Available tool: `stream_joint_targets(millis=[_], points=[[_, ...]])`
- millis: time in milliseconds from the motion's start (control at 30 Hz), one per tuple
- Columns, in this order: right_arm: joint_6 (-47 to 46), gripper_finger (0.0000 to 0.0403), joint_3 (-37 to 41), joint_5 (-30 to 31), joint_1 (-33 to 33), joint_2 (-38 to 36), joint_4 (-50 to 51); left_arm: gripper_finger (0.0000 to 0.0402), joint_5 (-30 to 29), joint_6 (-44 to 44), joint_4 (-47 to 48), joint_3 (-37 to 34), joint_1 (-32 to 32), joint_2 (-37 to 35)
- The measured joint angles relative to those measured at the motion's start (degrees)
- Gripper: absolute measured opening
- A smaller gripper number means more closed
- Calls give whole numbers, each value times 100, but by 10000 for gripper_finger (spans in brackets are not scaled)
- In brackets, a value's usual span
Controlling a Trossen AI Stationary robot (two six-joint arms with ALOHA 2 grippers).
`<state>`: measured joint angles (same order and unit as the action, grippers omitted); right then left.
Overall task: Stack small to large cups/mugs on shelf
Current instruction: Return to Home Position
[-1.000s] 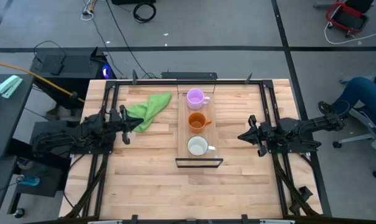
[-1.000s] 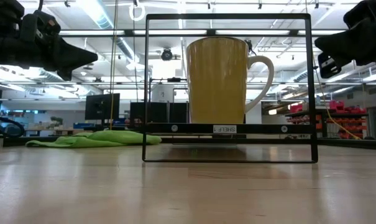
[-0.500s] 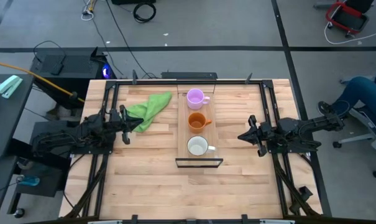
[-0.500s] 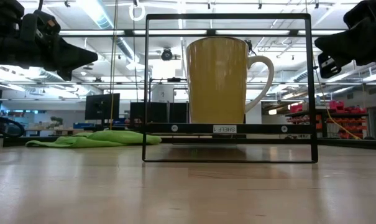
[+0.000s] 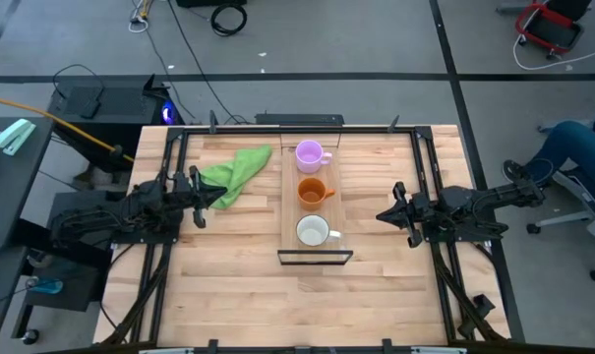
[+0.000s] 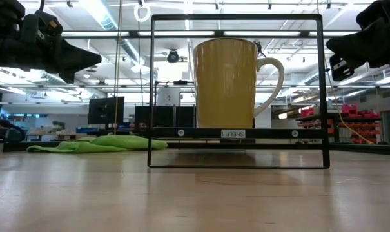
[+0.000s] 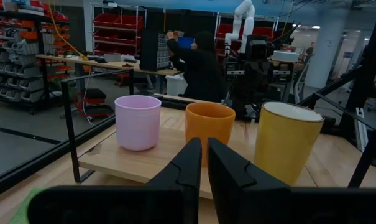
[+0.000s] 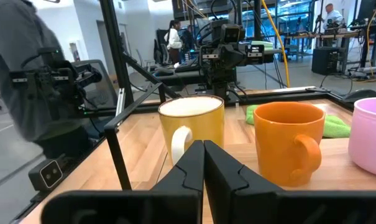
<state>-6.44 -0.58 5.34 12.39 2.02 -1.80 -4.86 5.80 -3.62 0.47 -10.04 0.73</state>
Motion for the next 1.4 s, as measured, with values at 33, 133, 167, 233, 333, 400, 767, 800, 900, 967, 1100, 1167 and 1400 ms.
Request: stream_joint_targets(millis=[33, 133, 167, 233, 333, 400, 767, 800, 900, 967, 1100, 1167, 1400], points=[[0, 14, 0, 0, -1, 0, 0, 36, 0, 0, 0, 0, 0, 0], [0, 14, 0, 0, -1, 0, 0, 33, 0, 0, 0, 0, 0, 0], [0, 14, 0, 0, -1, 0, 0, 31, 0, 0, 1, 0, 0, 1], [0, 14, 0, 0, -1, 0, 0, 28, 0, 0, 0, 0, -1, 2], [0, 14, 0, 0, 0, 0, 0, 24, 0, 0, 0, 0, 0, 0], [0, 14, 0, 0, 1, 0, 1, 23, 0, 0, 2, 0, 0, 0], [0, 14, 0, 0, -1, 0, 0, 36, 0, 0, 1, 0, -1, 0], [0, 14, 0, 0, 1, 0, 0, 36, 0, 0, 1, 0, -1, 0], [0, 14, 0, 0, 1, 0, 0, 34, 0, 0, 2, 0, 0, 0], [0, 14, 0, 0, 0, 0, 0, 32, 0, 0, 0, 0, 0, 0], [0, 14, 0, 0, -1, 0, 1, 28, 0, 0, 2, 0, 0, 0], [0, 14, 0, 0, 1, 0, 0, 29, 0, 0, 1, 0, 0, 0], [0, 14, 0, 0, -1, 0, 0, 36, 1, 0, 2, 0, -1, 1]])
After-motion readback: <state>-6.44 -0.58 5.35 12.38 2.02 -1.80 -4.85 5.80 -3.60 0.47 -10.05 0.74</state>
